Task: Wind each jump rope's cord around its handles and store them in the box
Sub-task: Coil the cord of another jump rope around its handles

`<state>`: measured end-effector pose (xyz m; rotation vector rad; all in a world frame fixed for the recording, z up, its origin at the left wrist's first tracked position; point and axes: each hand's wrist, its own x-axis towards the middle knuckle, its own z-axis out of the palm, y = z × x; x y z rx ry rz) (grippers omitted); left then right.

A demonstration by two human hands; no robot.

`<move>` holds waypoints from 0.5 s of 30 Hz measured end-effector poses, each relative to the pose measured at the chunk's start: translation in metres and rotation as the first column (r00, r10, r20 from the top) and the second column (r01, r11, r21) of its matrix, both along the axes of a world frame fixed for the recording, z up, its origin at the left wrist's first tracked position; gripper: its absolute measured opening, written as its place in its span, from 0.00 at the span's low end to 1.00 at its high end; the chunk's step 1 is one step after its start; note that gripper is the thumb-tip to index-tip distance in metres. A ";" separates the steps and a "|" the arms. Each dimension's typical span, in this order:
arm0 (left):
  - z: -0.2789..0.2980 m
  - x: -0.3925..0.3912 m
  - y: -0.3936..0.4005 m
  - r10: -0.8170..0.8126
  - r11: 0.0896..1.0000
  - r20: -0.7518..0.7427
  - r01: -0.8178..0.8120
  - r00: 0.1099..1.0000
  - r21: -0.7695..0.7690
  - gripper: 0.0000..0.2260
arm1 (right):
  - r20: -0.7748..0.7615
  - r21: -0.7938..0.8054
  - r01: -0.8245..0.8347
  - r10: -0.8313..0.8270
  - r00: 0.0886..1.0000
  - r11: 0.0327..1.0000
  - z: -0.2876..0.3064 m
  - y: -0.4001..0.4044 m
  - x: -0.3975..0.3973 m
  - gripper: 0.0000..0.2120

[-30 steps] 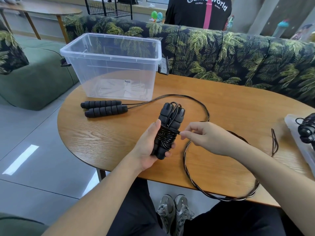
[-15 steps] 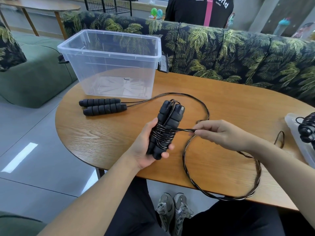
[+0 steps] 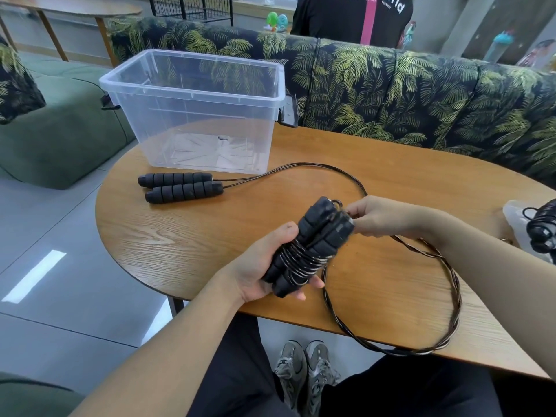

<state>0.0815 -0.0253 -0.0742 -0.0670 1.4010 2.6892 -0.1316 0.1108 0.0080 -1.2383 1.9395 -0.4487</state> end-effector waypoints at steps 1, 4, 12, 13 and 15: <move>-0.001 -0.001 0.000 -0.013 1.000 0.009 0.013 1.000 -0.020 0.20 | -0.054 0.022 -0.021 0.022 0.998 1.000 0.001 -0.006 0.001 0.05; -0.001 -0.001 0.001 -0.026 0.999 0.006 0.026 1.000 -0.026 0.12 | -0.182 0.017 -0.030 0.033 0.983 0.999 0.009 -0.024 0.006 0.05; 0.000 -0.007 0.002 -0.112 0.986 0.059 0.119 0.992 -0.116 0.14 | -0.295 0.033 -0.130 0.134 0.946 0.991 0.034 -0.044 0.023 0.07; 0.002 -0.008 0.003 -0.122 0.980 0.083 0.133 0.989 -0.145 0.16 | -0.316 0.054 -0.158 0.167 0.934 0.986 0.036 -0.044 0.027 0.07; 0.006 -0.010 0.003 -0.138 0.971 0.110 0.156 0.984 -0.182 0.18 | -0.371 0.077 -0.193 0.208 0.905 0.978 0.041 -0.045 0.032 0.06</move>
